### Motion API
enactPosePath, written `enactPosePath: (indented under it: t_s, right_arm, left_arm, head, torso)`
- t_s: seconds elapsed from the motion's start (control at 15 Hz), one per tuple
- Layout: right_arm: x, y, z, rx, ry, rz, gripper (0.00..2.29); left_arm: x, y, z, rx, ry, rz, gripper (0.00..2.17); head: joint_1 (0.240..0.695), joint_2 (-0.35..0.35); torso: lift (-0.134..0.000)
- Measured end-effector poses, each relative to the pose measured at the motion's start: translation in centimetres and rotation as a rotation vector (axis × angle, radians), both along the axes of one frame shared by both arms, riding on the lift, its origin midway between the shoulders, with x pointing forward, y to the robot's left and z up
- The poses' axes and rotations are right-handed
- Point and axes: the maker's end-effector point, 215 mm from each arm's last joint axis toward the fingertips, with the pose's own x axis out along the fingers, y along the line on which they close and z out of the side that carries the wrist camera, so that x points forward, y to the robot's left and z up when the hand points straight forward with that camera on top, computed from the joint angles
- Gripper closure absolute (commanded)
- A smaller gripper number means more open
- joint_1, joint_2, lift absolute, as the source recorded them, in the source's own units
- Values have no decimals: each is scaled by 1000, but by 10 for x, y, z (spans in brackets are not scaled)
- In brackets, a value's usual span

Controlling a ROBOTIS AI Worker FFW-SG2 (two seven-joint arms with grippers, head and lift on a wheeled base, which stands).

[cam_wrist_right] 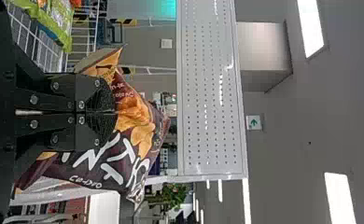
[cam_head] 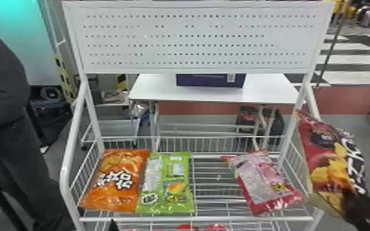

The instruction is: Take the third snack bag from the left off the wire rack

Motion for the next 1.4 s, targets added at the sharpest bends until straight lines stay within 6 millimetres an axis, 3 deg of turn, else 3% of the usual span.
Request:
enactPosePath:
  t_s: [0.2,0.6,1.4]
  right_arm:
    - [-6,-18,-10,5,15,-35,2236]
    - [-9,-28,-23,4,41,-55,2236]
    - [-8,-31,-23,15,34,-65,2236]
  left_arm:
    - [2,4,0,0,0,2,140]
    - [2,7,2,3,-4,6,140]
    - [4,7,0,5,-1,6,140]
  head:
    - [499,0]
    - [499,0]
    - [499,0]
  torso:
    - [0]
    - [0]
    - [0]
